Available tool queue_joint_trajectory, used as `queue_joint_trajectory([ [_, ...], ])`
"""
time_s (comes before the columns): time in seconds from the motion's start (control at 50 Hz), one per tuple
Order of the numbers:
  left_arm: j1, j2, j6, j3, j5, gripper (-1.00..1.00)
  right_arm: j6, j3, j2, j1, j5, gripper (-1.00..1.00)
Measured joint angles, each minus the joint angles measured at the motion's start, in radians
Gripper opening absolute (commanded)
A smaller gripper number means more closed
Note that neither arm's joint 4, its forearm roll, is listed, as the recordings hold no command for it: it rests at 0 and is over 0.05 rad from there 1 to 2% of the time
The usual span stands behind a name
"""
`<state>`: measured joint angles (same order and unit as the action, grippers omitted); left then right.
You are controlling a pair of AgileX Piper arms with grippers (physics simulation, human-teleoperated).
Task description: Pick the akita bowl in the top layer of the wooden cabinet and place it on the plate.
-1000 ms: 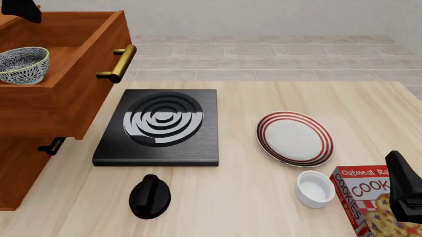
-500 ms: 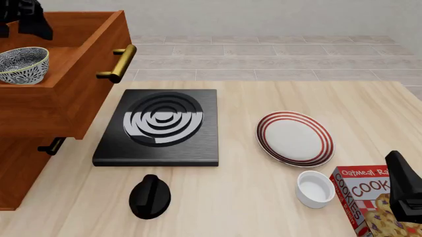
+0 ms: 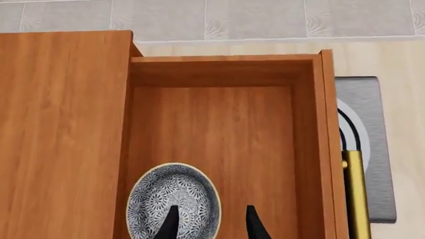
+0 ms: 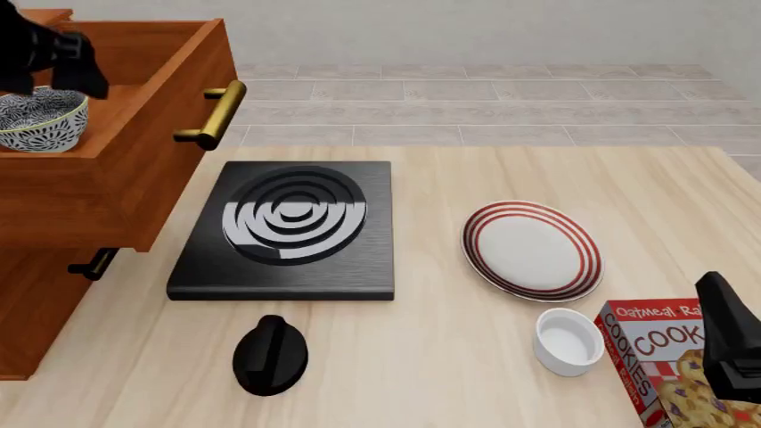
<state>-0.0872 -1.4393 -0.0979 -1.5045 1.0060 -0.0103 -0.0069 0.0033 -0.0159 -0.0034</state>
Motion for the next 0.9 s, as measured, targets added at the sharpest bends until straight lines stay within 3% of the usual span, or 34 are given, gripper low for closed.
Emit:
queue_joint_trajectory([
  [0.9, 0.004, 0.020, 0.012, 0.115, -0.054, 1.00, 0.001, -0.001, -0.001, 0.000, 0.002, 1.00],
])
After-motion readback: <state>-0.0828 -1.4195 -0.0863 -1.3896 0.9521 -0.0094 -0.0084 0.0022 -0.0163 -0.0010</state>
